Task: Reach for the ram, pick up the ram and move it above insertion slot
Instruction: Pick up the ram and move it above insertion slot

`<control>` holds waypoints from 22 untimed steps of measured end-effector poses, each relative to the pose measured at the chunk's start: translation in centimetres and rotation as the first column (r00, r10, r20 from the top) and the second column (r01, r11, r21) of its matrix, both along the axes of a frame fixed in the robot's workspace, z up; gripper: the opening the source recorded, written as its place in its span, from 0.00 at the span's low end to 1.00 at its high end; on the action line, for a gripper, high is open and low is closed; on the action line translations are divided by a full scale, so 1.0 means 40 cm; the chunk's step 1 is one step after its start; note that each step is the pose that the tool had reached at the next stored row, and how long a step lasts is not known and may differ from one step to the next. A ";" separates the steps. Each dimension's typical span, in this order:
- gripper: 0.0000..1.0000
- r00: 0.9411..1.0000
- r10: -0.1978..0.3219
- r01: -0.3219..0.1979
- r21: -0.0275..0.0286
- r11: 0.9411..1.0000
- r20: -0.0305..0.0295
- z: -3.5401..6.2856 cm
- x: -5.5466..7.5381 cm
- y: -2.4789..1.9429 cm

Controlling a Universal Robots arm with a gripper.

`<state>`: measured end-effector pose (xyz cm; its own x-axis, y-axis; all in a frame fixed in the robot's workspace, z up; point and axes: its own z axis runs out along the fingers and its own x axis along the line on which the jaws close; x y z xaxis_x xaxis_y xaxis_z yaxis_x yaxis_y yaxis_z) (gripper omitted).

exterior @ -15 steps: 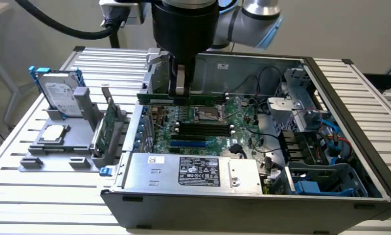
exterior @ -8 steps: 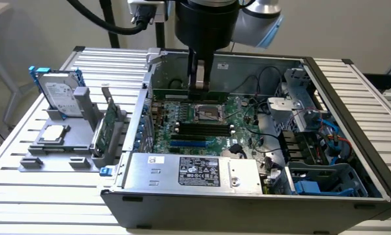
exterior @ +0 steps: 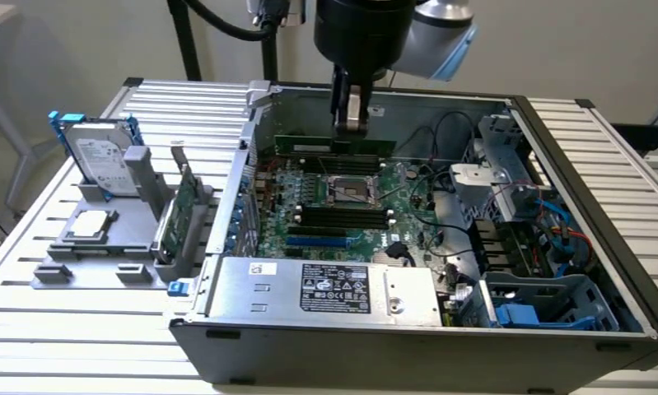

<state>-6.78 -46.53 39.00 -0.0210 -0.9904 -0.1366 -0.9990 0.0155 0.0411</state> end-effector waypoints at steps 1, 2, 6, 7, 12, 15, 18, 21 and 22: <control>0.14 1.000 0.000 0.000 -0.001 1.000 0.000 -0.001 0.004 0.010; 0.14 1.000 0.000 0.000 -0.002 1.000 0.000 -0.002 0.007 0.020; 0.14 1.000 0.000 0.000 -0.005 1.000 0.000 -0.008 0.018 0.057; 0.14 1.000 0.000 0.000 -0.006 1.000 0.000 -0.010 0.021 0.066; 0.14 1.000 0.000 0.000 -0.010 1.000 0.000 -0.018 0.032 0.104; 0.14 1.000 -0.001 0.001 -0.011 1.000 0.000 -0.025 0.038 0.120; 0.14 1.000 -0.003 0.003 -0.012 1.000 0.000 -0.031 0.043 0.133; 0.14 1.000 -0.006 0.006 -0.015 1.000 0.000 -0.038 0.047 0.145; 0.14 1.000 -0.007 0.007 -0.016 1.000 0.000 -0.039 0.048 0.149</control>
